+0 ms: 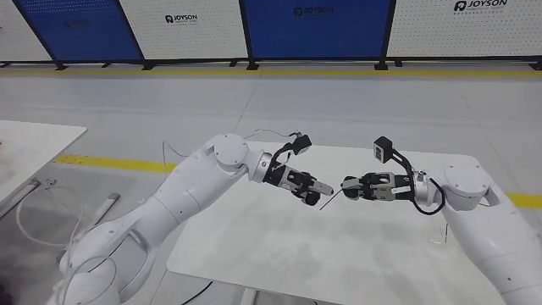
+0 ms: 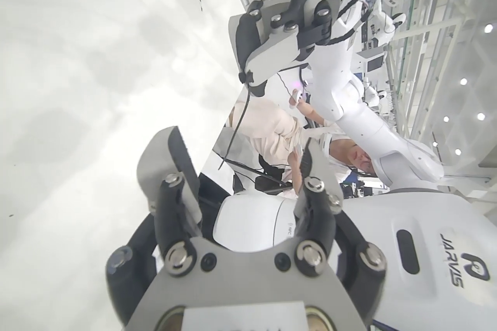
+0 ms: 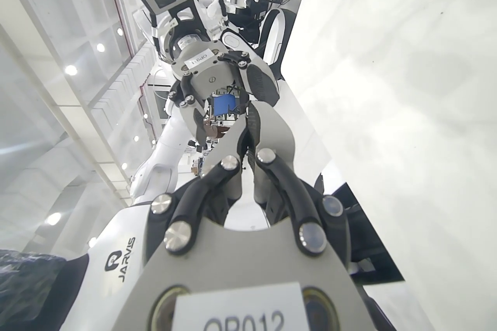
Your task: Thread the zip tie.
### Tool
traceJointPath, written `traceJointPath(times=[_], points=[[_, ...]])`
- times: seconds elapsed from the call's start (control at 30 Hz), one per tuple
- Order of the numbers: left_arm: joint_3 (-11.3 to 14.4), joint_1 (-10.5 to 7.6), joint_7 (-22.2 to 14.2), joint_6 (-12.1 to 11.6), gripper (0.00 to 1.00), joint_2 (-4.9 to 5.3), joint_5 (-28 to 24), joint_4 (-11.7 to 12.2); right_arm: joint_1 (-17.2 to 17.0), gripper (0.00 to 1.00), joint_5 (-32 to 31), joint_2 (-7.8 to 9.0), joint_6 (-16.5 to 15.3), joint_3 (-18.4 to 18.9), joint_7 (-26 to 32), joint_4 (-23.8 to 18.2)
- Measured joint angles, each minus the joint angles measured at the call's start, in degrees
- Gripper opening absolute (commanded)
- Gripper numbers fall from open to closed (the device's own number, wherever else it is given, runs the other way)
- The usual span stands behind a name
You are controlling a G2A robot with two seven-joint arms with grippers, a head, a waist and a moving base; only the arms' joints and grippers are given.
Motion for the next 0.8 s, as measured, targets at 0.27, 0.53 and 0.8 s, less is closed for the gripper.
traceJointPath(times=[0.27, 0.53, 0.8], points=[[-5.94, 0.98, 0.29, -1.87, 1.0, 1.56, -6.1, 4.04, 0.02, 0.0, 0.0, -0.01, -0.01, -0.02, 0.02, 0.01], [-7.45, 2.17, 0.63, -3.73, 1.0, 1.26, -7.75, 12.48, 0.02, 0.0, 0.01, -0.01, -0.01, -0.02, 0.02, 0.01], [-2.56, 1.75, 2.75, -3.09, 1.0, -1.17, -1.78, 14.5, 0.02, 0.0, 0.01, -0.01, -0.01, -0.02, 0.01, 0.01]])
